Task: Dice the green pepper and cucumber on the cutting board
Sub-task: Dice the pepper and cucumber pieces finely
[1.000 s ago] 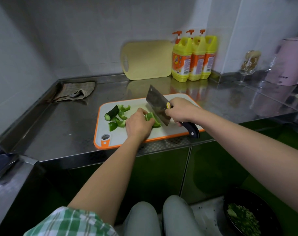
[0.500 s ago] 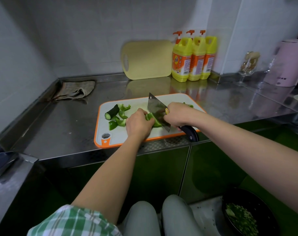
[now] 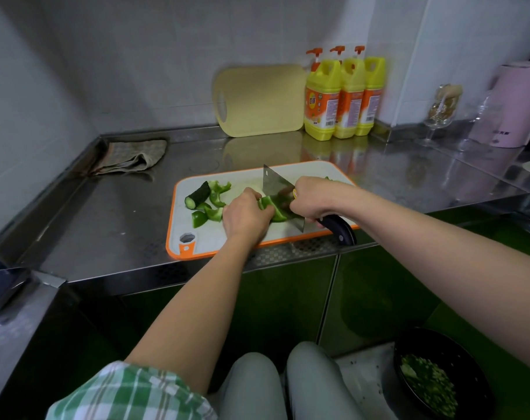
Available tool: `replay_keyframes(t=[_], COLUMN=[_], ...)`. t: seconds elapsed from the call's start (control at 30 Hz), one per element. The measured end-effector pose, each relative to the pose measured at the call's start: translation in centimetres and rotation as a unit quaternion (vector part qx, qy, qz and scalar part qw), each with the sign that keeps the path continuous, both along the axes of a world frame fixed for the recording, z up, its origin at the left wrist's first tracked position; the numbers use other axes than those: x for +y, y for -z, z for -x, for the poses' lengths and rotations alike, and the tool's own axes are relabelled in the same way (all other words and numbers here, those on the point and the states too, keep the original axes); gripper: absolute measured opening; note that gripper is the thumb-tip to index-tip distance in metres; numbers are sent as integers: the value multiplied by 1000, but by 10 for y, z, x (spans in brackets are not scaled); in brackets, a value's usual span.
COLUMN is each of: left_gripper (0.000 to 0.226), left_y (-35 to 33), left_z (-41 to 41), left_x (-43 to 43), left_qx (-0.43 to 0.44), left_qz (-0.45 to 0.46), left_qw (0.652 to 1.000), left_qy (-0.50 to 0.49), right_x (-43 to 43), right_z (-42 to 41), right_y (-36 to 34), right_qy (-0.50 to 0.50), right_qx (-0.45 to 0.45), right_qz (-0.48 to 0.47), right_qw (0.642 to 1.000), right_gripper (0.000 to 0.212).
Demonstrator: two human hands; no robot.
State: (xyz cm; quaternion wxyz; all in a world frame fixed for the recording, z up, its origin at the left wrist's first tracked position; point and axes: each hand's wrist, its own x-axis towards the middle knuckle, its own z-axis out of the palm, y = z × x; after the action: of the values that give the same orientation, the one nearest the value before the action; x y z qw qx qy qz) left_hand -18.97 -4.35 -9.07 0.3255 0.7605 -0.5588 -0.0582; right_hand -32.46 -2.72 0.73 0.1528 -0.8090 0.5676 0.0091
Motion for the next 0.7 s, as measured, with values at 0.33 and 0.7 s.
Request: replay_keyframes(t=[0.33,0.7], left_gripper=[39,34], left_y=[0,-3], left_z=[-5,-3], left_x=[4,8], left_qx=[44,45], left_qz=[-5,-2], left_qw=[998,998], left_qy=[33,34], right_x=[-29,-40], right_z=[-24,2], right_y=[28,30], right_qy=[37,71], right_qx=[-49,-168], right_qz=[56,39], right_qw=[997,982], right_gripper=[23,18])
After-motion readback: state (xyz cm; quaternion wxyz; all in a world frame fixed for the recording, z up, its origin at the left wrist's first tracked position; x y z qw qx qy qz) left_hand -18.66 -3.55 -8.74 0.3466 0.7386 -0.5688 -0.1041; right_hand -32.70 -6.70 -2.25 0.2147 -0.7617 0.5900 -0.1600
